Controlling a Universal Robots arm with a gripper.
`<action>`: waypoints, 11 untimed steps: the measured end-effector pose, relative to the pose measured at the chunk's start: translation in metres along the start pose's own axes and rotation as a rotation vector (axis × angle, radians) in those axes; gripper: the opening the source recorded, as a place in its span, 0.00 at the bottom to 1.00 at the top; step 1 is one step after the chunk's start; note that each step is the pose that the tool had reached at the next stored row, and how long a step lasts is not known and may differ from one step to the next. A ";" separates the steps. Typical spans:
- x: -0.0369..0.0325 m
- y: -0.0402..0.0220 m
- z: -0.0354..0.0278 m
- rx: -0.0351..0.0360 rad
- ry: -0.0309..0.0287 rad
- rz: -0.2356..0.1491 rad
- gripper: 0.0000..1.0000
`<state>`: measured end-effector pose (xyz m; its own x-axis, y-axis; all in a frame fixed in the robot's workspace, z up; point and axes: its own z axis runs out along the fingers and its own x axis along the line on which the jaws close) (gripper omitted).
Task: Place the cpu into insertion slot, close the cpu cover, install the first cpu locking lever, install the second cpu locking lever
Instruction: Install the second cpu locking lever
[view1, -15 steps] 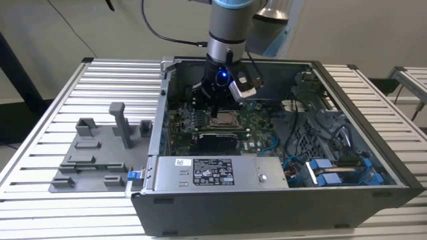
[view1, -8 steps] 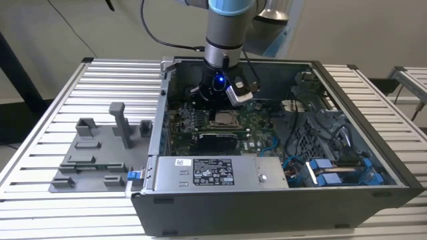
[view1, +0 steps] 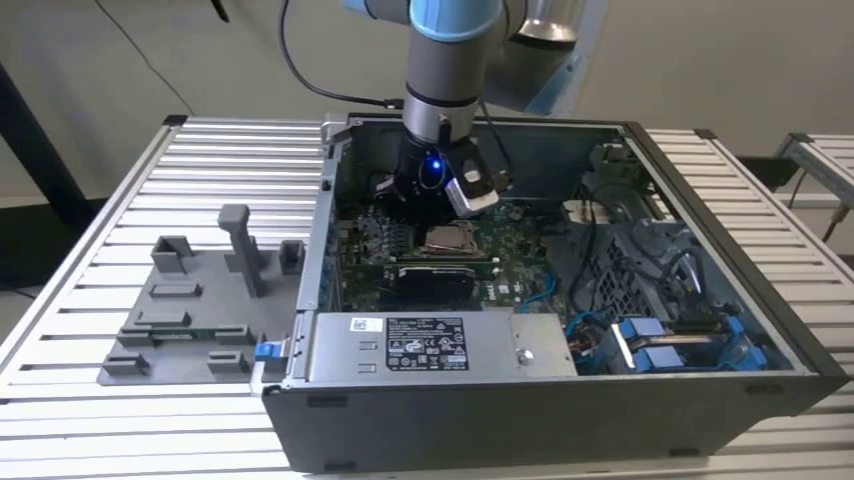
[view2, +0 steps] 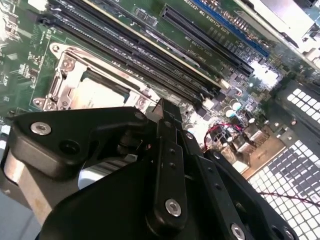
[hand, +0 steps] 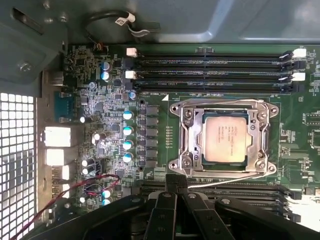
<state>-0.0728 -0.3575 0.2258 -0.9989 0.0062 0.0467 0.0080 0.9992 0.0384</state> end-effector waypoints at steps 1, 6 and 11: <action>0.0011 0.0001 0.0009 0.0001 0.0002 0.000 0.11; 0.0050 0.0006 0.0062 0.0002 0.0002 0.000 0.11; 0.0060 0.0012 0.0115 0.0003 0.0002 0.000 0.11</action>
<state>-0.0794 -0.3558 0.2147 -0.9989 0.0062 0.0469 0.0080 0.9992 0.0381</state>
